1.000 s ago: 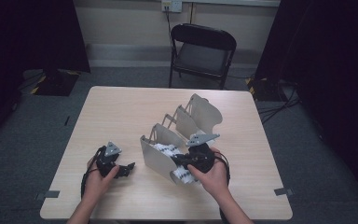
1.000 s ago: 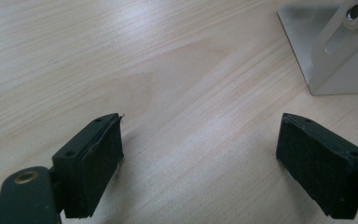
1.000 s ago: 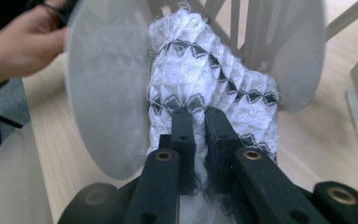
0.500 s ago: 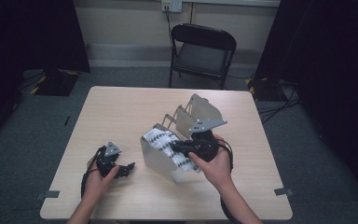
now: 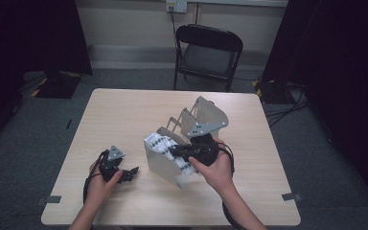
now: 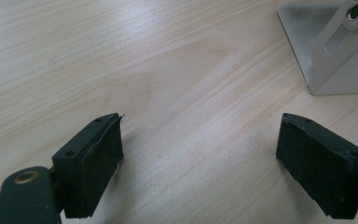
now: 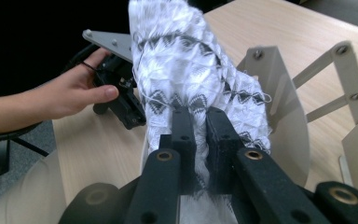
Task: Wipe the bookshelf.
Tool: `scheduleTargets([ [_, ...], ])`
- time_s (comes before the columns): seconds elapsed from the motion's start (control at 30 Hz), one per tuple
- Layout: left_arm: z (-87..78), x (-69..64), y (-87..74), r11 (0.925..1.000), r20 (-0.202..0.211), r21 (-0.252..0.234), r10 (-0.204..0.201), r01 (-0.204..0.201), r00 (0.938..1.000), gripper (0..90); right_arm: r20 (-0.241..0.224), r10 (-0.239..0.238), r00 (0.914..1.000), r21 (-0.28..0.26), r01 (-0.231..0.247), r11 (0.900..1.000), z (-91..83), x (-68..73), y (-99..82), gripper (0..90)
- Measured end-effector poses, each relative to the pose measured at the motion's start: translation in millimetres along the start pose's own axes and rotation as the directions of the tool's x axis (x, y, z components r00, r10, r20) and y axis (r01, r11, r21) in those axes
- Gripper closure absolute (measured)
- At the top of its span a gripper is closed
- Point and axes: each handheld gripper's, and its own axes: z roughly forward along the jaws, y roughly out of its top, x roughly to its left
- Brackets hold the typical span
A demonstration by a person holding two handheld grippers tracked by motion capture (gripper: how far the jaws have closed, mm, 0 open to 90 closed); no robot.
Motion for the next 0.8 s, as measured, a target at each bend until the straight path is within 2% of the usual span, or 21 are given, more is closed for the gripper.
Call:
scheduleTargets([
  [0.3,-0.1,0.0,0.0,1.0,0.001,0.001,0.0,0.0,1.0,14.2,0.004,0.029,0.9996,0.039,-0.029,0.9988,16.4,-5.3,-18.8,83.0],
  [0.53,-0.1,0.1,0.0,1.0,0.002,0.001,0.0,0.0,1.0,14.1,0.011,0.063,0.998,0.077,-0.064,0.995,32.9,-10.1,-43.9,82.9],
  [0.8,-0.1,0.1,0.0,1.0,0.001,0.002,0.0,0.0,1.0,14.2,0.029,0.105,0.994,0.131,-0.108,0.9854,48.2,-15.7,-76.7,82.4],
])
